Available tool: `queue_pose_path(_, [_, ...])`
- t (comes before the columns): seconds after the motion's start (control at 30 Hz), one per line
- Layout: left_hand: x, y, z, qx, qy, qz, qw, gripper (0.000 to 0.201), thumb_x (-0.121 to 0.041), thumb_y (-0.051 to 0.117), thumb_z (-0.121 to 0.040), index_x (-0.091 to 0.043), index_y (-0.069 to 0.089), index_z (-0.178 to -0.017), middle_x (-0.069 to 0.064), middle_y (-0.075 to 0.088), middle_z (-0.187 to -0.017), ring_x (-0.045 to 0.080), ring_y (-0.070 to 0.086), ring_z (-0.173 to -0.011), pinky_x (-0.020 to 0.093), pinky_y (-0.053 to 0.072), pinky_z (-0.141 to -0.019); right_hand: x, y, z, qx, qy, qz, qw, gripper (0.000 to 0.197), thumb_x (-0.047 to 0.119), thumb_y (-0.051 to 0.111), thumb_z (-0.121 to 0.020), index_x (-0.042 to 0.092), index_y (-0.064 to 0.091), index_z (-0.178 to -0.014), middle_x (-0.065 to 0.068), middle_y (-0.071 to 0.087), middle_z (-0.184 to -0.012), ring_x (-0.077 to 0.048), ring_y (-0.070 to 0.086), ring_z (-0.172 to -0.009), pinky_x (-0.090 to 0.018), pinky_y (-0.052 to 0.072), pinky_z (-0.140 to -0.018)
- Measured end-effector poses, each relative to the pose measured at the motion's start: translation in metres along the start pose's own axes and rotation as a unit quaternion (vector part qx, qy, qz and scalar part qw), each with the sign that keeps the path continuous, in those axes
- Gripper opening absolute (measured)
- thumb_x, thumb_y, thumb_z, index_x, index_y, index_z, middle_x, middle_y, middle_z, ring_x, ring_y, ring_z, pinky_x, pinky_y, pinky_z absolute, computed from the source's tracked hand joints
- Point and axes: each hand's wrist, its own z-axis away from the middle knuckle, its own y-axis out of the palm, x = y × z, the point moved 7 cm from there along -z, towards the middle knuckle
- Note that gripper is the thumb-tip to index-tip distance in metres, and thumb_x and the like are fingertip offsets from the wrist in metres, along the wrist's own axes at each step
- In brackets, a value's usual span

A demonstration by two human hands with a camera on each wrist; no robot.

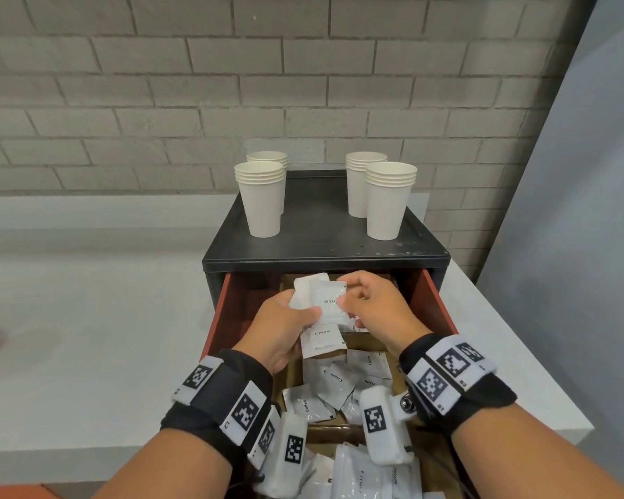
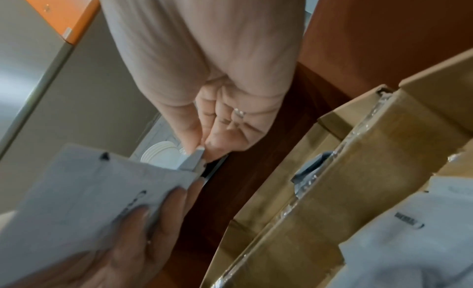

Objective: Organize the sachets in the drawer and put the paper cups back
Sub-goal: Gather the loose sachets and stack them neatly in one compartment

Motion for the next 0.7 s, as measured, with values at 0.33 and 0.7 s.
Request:
queue_pose_path(0.33, [-0.006, -0.024, -0.003, -0.124, 0.047, 0.012, 0.991, 0.030, -0.010, 0.054, -0.094, -0.029, 0.044, -0.114, 0.004, 0.053, -0.132, 0.023, 0.058, -0.104, 0.036, 0.052, -0.090, -0.017, -0.021, -0.003, -0.011, 0.121, 0.028, 0.992, 0.023, 0.005, 0.049, -0.090, 0.010, 0.066, -0.104, -0.017, 0.063, -0.111, -0.022, 0.060, -0.081, -0.024, 0.044, -0.060])
queue_pose_path(0.7, [-0.008, -0.014, -0.004, -0.064, 0.053, 0.070, 0.994, 0.026, -0.006, 0.046, -0.096, -0.025, 0.048, -0.114, 0.006, 0.058, -0.121, 0.024, 0.061, -0.103, 0.043, 0.054, -0.087, -0.010, 0.029, 0.007, 0.169, 0.070, -0.029, 0.983, 0.074, 0.002, 0.063, -0.084, 0.024, 0.025, -0.145, -0.013, 0.068, -0.105, -0.021, 0.068, -0.090, -0.023, 0.056, -0.066])
